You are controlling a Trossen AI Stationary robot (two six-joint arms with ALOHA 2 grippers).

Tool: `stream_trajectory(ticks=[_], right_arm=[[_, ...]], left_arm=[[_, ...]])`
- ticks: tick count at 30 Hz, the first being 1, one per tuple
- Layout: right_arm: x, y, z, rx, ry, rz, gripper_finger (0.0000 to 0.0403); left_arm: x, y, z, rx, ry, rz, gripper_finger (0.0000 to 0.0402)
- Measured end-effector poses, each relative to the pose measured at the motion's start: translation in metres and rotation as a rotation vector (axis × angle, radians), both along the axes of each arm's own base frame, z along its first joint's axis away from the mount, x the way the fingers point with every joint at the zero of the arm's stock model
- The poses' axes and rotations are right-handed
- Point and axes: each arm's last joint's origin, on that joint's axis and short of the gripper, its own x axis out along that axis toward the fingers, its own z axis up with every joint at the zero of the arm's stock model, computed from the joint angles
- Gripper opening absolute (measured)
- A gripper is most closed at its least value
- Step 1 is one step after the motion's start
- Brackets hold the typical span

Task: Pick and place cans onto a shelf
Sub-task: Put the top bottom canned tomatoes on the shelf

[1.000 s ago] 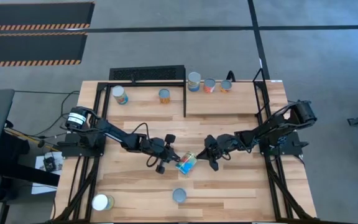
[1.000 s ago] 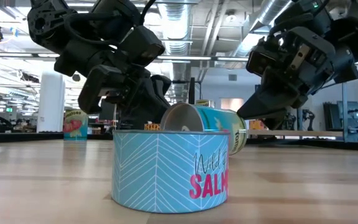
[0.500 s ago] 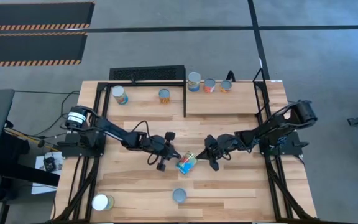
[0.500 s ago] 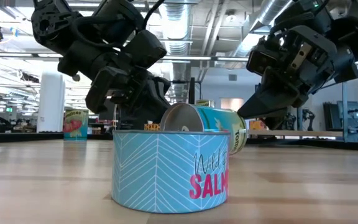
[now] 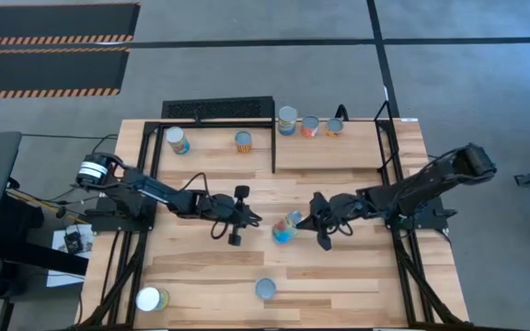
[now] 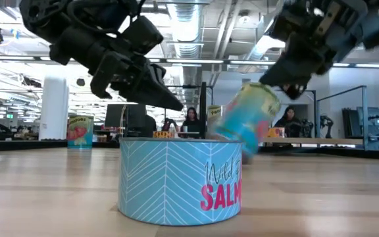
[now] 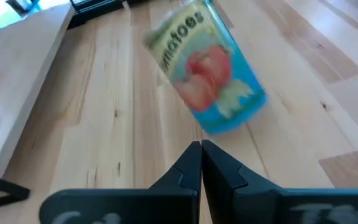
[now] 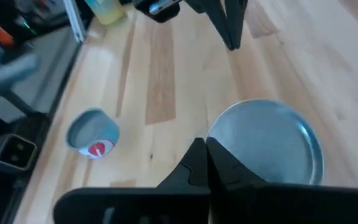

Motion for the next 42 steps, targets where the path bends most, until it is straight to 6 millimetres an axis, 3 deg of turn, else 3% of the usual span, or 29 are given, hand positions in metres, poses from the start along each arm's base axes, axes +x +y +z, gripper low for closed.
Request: stream_trajectory(ticks=[6,12,18,21,26,30,33,38,42], right_arm=[[0.011,0.015,0.033,-0.108,0.121,0.011,0.0],[0.03,0.03,0.031,-0.19,0.264,0.054,0.0],[0.036,0.029,0.036,-0.228,0.344,0.037,0.0007],[0.034,0.031,0.054,-0.208,0.361,0.022,0.0028],[0.028,0.045,0.068,-0.28,0.437,0.036,0.0099],[0.025,0.055,0.059,-0.401,0.535,0.056,0.0153],[0.027,0.062,0.047,-0.505,0.582,0.097,0.0171],[0.033,0.061,0.026,-0.632,0.671,0.115,0.0161],[0.036,0.06,0.022,-0.673,0.68,0.114,0.0131]], left_arm=[[-0.006,0.006,-0.005,-0.023,-0.038,0.025,0.0002],[-0.007,0.009,-0.005,-0.031,-0.037,0.032,0.0002],[-0.007,0.008,-0.006,-0.037,-0.032,0.021,0.0002],[-0.007,0.008,-0.006,-0.037,-0.032,0.021,0.0002],[-0.007,0.008,-0.006,-0.038,-0.031,0.021,0.0002],[-0.007,0.008,-0.006,-0.039,-0.032,0.02,0.0002],[-0.007,0.008,-0.006,-0.039,-0.032,0.021,0.0002],[-0.007,0.008,-0.006,-0.04,-0.031,0.021,0.0002],[-0.007,0.008,-0.006,-0.04,-0.03,0.021,0.0002]])
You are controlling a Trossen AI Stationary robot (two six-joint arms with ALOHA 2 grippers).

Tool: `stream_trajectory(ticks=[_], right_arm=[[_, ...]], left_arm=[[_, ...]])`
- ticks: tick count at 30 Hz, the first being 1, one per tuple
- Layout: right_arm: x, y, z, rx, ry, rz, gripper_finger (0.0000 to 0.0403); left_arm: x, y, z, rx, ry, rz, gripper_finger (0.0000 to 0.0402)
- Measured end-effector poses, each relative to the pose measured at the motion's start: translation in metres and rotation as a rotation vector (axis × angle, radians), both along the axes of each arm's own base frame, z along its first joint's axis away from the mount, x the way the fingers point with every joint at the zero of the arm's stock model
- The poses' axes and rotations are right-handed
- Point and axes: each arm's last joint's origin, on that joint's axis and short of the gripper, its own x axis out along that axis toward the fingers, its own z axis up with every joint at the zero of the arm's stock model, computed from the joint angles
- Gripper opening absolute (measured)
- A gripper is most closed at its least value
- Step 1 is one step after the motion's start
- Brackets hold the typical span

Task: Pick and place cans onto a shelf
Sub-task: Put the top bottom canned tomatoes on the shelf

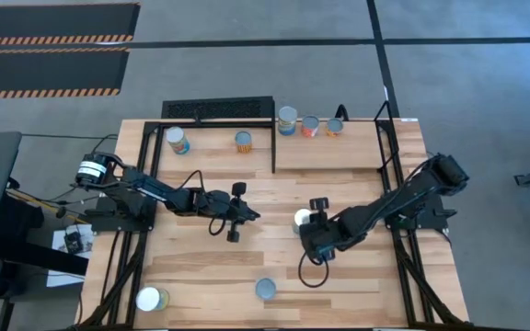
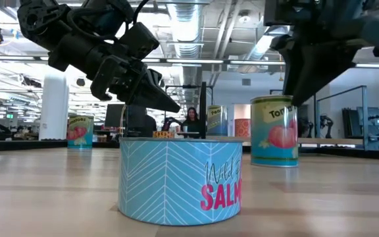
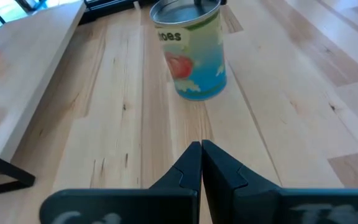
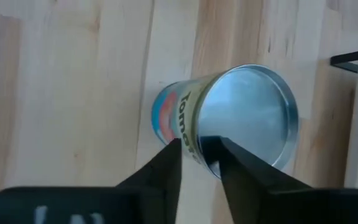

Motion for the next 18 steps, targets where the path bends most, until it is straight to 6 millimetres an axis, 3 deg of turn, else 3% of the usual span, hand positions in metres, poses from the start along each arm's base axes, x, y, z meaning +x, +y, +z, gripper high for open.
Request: stream_trajectory(ticks=[8,14,18], right_arm=[[0.001,-0.005,0.003,-0.004,-0.007,-0.005,0.0014],[-0.004,-0.018,0.013,0.029,-0.001,-0.018,0.0007],[-0.018,-0.036,0.037,0.035,-0.03,-0.061,0.0005]], left_arm=[[0.0,0.0,0.0,0.002,0.0,-0.001,0.0002],[0.0,0.0,0.0,0.002,-0.002,0.0,0.0002],[0.0,0.002,0.0,0.002,-0.001,0.006,0.0002]])
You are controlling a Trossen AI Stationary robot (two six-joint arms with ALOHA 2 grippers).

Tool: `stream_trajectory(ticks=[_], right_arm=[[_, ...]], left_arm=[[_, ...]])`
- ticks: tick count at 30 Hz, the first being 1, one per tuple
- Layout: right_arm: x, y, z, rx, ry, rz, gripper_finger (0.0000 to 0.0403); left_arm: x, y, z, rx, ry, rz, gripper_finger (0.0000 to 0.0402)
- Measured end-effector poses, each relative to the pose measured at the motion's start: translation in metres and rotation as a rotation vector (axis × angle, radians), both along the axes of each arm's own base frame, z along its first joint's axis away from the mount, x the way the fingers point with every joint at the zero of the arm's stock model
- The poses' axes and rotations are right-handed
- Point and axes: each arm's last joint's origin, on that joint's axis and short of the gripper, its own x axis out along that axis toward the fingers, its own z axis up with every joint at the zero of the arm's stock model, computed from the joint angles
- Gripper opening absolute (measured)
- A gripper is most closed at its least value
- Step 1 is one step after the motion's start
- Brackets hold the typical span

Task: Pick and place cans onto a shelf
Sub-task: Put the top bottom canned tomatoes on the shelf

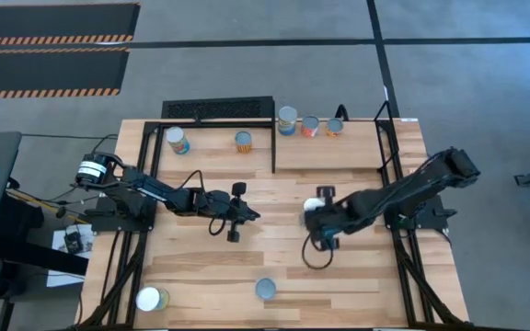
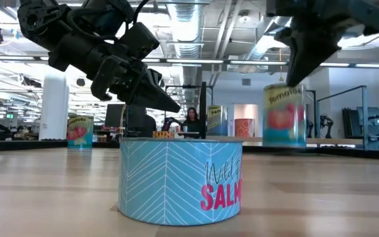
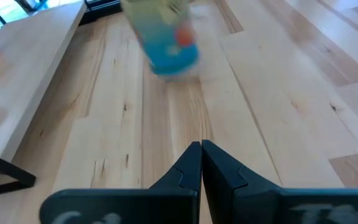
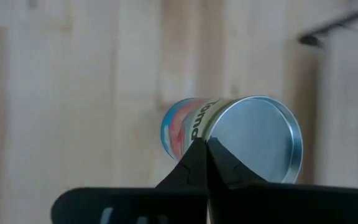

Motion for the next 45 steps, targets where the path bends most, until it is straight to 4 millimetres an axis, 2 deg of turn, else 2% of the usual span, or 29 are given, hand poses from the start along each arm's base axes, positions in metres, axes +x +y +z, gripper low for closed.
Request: stream_trajectory(ticks=[6,13,15,19,23,26,33,39,45], right_arm=[[-0.031,-0.047,0.031,-0.063,0.033,-0.132,0.0003],[-0.062,-0.126,0.052,-0.121,0.065,-0.365,0.0002],[-0.069,-0.149,0.052,-0.132,0.074,-0.402,0.0002],[-0.086,-0.191,0.038,-0.109,0.073,-0.448,0.0003],[-0.104,-0.224,0.025,-0.097,0.064,-0.562,0.0003],[-0.113,-0.241,0.023,-0.11,0.047,-0.64,0.0003],[-0.125,-0.267,0.022,-0.114,-0.018,-0.725,0.0003],[-0.127,-0.287,0.01,-0.108,-0.009,-0.77,0.0003],[-0.126,-0.297,0.007,-0.13,-0.02,-0.781,0.0003]], left_arm=[[0.0,0.006,-0.001,-0.008,0.006,0.025,0.0002],[0.0,0.008,-0.001,-0.014,0.013,0.028,0.0002],[0.0,0.008,-0.002,-0.013,0.014,0.028,0.0002],[-0.002,0.008,-0.003,-0.012,0.028,0.028,0.0002],[-0.002,0.008,-0.004,-0.012,0.029,0.029,0.0002],[-0.002,0.009,-0.003,-0.011,0.027,0.03,0.0002],[-0.001,0.009,-0.002,-0.013,0.012,0.031,0.0002],[-0.001,0.009,-0.002,-0.021,0.01,0.036,0.0002],[-0.001,0.009,-0.002,-0.024,0.01,0.037,0.0002]])
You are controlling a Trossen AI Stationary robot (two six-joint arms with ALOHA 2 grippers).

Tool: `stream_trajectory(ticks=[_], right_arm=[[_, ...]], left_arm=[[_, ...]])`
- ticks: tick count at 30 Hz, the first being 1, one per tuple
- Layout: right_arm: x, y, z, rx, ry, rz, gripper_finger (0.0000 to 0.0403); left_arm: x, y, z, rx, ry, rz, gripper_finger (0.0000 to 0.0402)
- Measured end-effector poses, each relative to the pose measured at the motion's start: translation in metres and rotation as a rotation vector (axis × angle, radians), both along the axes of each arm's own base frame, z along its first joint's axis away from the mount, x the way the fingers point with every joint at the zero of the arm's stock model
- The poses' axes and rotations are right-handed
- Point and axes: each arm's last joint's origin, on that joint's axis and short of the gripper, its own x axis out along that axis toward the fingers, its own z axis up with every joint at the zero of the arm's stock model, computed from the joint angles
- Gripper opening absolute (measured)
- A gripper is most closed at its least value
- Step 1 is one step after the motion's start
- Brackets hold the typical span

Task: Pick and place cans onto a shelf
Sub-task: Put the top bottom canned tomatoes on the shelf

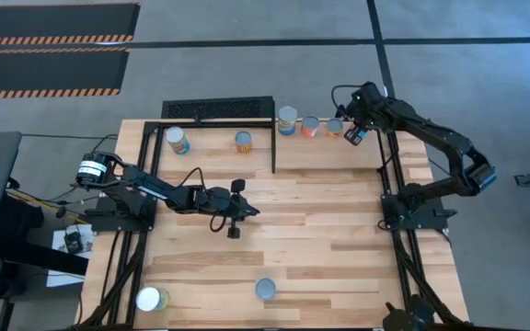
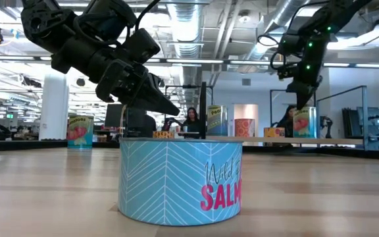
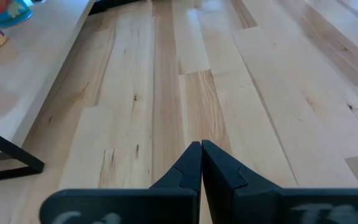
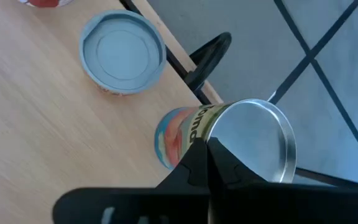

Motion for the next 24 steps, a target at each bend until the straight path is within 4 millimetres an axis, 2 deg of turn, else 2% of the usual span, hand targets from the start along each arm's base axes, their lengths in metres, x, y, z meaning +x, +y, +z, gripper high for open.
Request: stream_trajectory(ticks=[9,24], right_arm=[[-0.0001,-0.0037,0.0086,-0.014,-0.018,0.005,0.0006],[-0.0021,-0.0048,0.0082,-0.01,-0.016,-0.006,0.0019]], left_arm=[[-0.0001,0.0,-0.0001,-0.001,0.0,0.001,0.0002],[-0.0001,-0.0007,-0.0001,-0.018,0.001,-0.012,0.0002]])
